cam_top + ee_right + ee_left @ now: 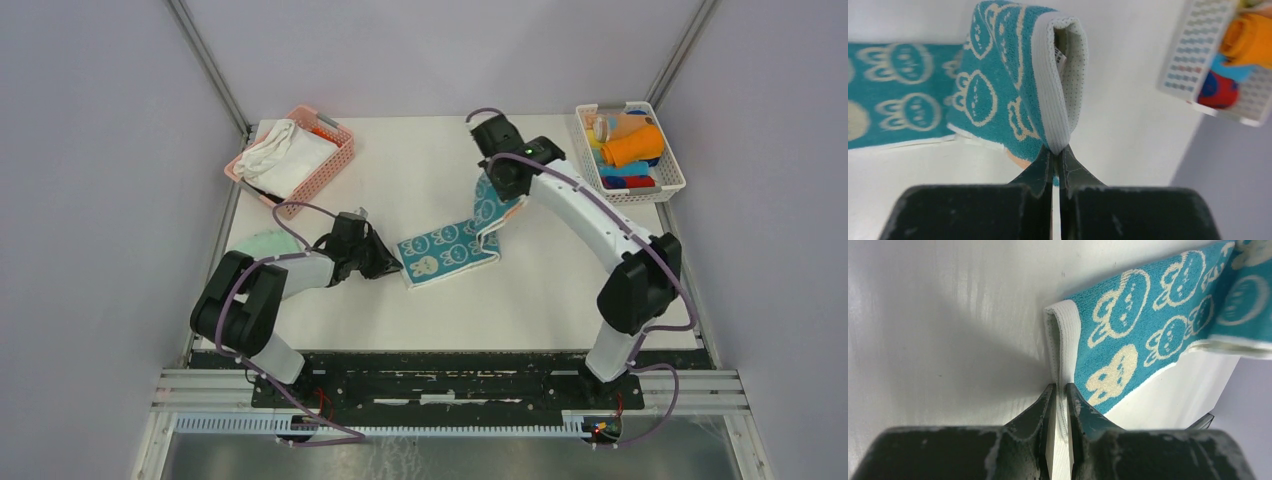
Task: Roll the towels
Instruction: Fold the towel at the center of the board.
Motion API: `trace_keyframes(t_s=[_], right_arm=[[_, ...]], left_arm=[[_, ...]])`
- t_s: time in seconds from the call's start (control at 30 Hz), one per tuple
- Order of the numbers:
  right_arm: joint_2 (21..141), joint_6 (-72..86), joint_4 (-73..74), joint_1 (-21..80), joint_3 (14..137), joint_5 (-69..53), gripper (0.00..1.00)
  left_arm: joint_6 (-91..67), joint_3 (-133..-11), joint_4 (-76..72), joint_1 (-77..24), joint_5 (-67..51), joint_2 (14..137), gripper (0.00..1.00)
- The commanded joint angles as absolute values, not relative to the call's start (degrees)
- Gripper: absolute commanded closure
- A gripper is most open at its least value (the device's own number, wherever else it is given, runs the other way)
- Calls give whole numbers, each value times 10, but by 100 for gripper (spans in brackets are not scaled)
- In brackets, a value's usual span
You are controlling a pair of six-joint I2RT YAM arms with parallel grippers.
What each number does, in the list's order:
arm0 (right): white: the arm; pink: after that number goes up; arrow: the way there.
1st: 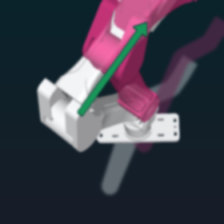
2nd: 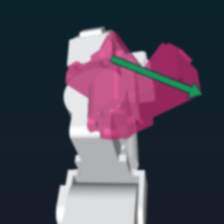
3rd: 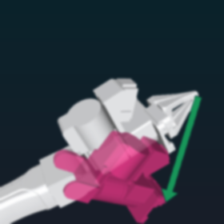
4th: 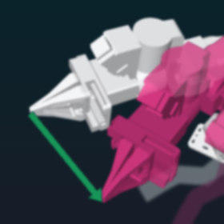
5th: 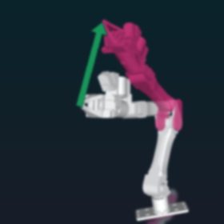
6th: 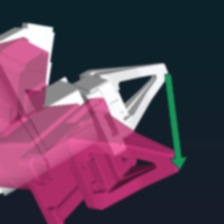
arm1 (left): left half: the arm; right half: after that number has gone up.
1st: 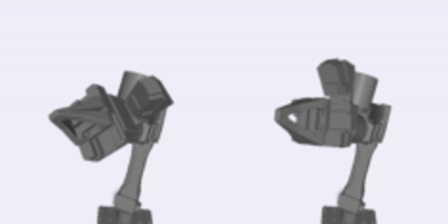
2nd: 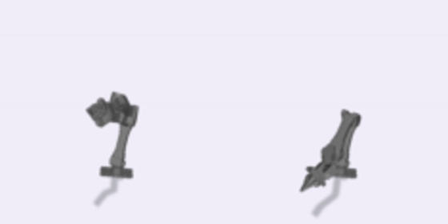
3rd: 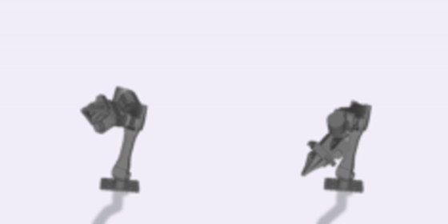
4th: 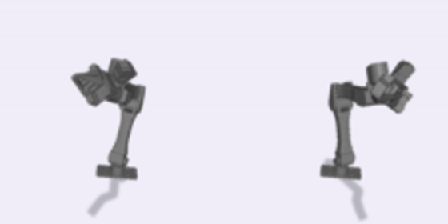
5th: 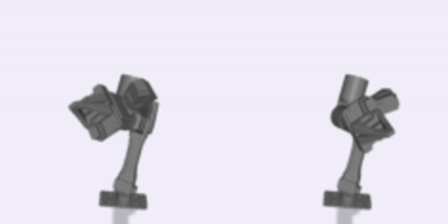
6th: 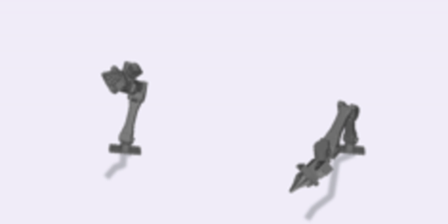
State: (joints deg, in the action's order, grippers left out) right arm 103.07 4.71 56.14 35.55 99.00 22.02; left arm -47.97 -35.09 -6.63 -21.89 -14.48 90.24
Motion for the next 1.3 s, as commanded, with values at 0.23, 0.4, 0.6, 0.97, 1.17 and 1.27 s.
trace_keyframes(t_s=[0.23,0.4,0.6,0.97,1.17,1.27], right_arm=[[1030,-110,568,290,969,428,100],[1051,-101,615,289,1004,339,100],[1064,-72,620,340,1016,155,100],[1148,13,598,449,1055,64,100],[1188,51,586,469,1078,28,100],[1198,65,574,472,1081,12,99]], left_arm=[[-479,-364,-43,-222,-125,926,80],[-478,-368,-39,-223,-126,927,80],[-478,-375,-35,-225,-126,923,80],[-478,-378,-34,-228,-127,922,80],[-479,-378,-34,-229,-126,920,81],[-480,-379,-34,-230,-127,919,81]])
